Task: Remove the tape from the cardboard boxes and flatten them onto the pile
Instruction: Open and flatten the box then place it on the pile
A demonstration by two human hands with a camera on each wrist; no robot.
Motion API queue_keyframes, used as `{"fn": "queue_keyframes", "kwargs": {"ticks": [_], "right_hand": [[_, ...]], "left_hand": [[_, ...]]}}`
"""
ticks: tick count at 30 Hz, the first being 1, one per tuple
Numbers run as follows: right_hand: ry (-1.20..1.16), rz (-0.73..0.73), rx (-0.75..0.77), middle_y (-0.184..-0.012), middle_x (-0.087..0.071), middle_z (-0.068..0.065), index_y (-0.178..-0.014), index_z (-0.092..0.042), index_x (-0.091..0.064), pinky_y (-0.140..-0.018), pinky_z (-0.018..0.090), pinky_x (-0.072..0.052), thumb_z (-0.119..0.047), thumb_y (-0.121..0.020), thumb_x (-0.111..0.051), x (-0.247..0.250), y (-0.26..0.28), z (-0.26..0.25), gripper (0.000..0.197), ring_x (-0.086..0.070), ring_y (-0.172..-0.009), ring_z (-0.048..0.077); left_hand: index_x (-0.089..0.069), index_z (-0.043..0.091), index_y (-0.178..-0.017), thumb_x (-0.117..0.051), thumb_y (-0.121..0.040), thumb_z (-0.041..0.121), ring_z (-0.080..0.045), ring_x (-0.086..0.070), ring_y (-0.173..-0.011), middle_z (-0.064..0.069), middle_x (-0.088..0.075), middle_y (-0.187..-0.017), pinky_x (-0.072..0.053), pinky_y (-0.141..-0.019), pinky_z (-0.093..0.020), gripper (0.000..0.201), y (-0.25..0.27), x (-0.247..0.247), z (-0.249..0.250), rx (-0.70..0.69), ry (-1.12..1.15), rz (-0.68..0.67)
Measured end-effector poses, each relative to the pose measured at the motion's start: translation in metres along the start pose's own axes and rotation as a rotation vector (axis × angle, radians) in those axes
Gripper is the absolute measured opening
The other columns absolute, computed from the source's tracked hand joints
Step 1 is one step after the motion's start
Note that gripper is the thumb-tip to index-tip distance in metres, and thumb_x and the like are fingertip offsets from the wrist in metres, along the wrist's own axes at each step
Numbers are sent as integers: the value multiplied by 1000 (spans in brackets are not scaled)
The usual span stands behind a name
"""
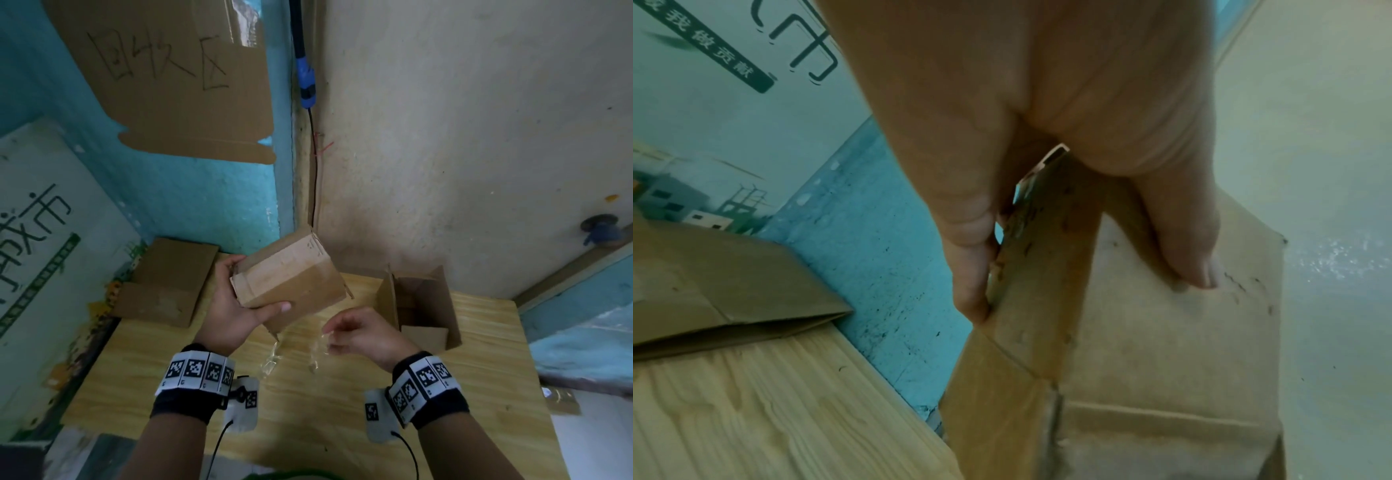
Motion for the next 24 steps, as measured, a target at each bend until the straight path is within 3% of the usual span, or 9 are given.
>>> {"fn": "queue_keyframes", "kwargs": {"ticks": [2, 4, 8, 11, 13, 18, 21, 22, 24], "right_hand": [[100, 13, -20, -83, -62, 5, -99, 1, -77, -83, 31, -62, 0, -84, -78, -2, -2, 4, 15, -67, -81, 18], [233, 33, -18, -85, -72, 2, -93, -10, -81, -90, 35, -61, -7, -80, -81, -2, -3, 5, 13, -71, -87, 18], [105, -12, -80, -109, -75, 12, -100, 0, -78, -90, 34, -62, 4, -90, -69, -6, -3, 17, 14, -70, -109, 21], [4, -43, -98, -99, -77, 8, -104, 2, -76, -89, 38, -63, 1, -90, -73, -6, 3, 21, 14, -73, -104, 19], [-27, -38, -103, -102, -79, 9, -105, -1, -75, -86, 38, -64, 3, -91, -70, -2, 7, 20, 16, -74, -104, 21], [-115, 24, -66, -114, -75, 17, -111, 3, -71, -82, 32, -63, 11, -92, -64, 14, 11, 18, 22, -76, -102, 27], [-157, 58, -19, -101, -69, 20, -97, 11, -68, -81, 31, -63, 17, -88, -66, 19, 14, 15, 10, -76, -94, 28], [-161, 67, -7, -96, -67, 20, -92, 9, -67, -79, 30, -63, 17, -87, -68, 21, 14, 15, 10, -75, -91, 28], [-159, 66, -7, -90, -65, 21, -89, 4, -65, -75, 30, -64, 17, -85, -70, 21, 16, 14, 15, -77, -84, 28]], "left_hand": [[-36, 21, -131, -96, -55, 7, 20, -53, -100, 21, -50, -118, -49, -83, -16, 98, 0, 2, 1, 5, 9, 8], [-36, 20, -132, -95, -56, 5, 20, -53, -101, 19, -49, -119, -51, -79, -11, 98, 0, 1, 5, -11, 18, -9], [-33, 14, -127, -92, -60, 0, 18, -52, -102, 15, -46, -118, -50, -79, -8, 90, 2, -5, 14, -86, -2, -57], [-38, 15, -117, -92, -61, 3, 12, -55, -94, 9, -52, -108, -51, -74, -14, 79, 4, -15, 14, -70, -8, -130], [-41, 17, -114, -94, -60, 8, 8, -56, -93, 8, -54, -105, -52, -73, -16, 76, 7, -21, 14, -67, -21, -168], [-35, 7, -117, -95, -57, 4, 15, -50, -94, 4, -47, -109, -46, -76, -6, 85, 10, -23, 24, -140, -83, -119], [-35, 17, -118, -96, -56, 7, 3, -54, -100, 2, -49, -115, -53, -79, -17, 87, 10, -25, 22, -125, -64, -152], [-36, 20, -117, -96, -57, 7, 0, -56, -101, 2, -51, -116, -56, -77, -23, 85, 11, -26, 21, -111, -47, -170], [-39, 23, -113, -95, -58, 7, 3, -56, -101, 4, -52, -116, -56, -73, -23, 80, 13, -29, 22, -119, -58, -193]]}}
Point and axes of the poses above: each hand's wrist, its own y-axis away from the middle knuckle, its own x-axis out of the back of the hand, z = x × y, the point moved 9 cm from there along -y, towards the middle knuckle
